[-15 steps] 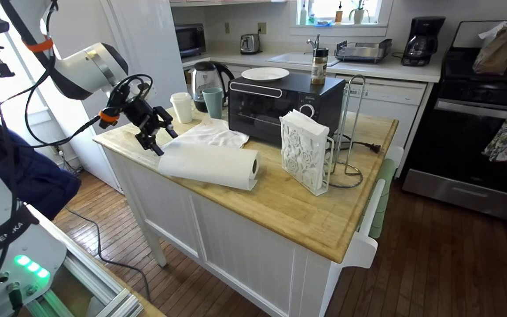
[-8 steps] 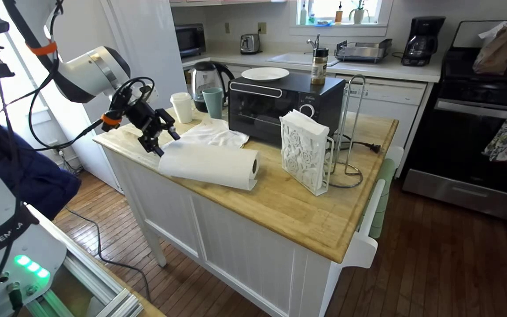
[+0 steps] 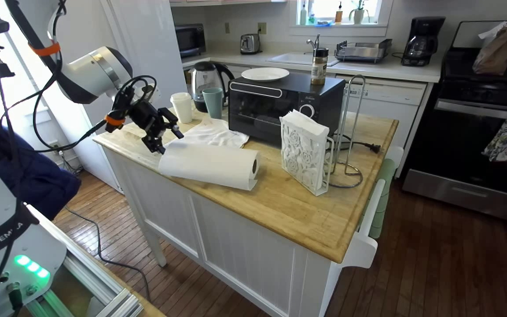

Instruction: Set the paper towel roll upright on the countertop

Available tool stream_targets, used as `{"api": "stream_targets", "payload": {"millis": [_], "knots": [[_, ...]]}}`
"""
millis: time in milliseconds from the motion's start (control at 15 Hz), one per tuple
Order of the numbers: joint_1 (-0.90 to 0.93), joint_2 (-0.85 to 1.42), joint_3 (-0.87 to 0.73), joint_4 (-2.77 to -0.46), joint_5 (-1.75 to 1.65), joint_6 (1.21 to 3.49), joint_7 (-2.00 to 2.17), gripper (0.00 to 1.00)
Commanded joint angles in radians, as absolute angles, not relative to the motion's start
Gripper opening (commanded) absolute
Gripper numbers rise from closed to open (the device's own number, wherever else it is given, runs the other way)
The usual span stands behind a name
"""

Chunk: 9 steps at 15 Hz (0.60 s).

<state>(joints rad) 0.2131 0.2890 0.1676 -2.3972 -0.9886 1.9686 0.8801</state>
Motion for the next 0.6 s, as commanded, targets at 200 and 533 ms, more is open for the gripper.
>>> {"api": "stream_targets", "payload": {"millis": [200, 533], "knots": [[0.222, 0.314, 0.155, -2.382, -1.015, 1.925, 0.889, 0.62], [0.222, 0.323, 0.158, -2.380, -1.005, 1.927, 0.879, 0.78]]}}
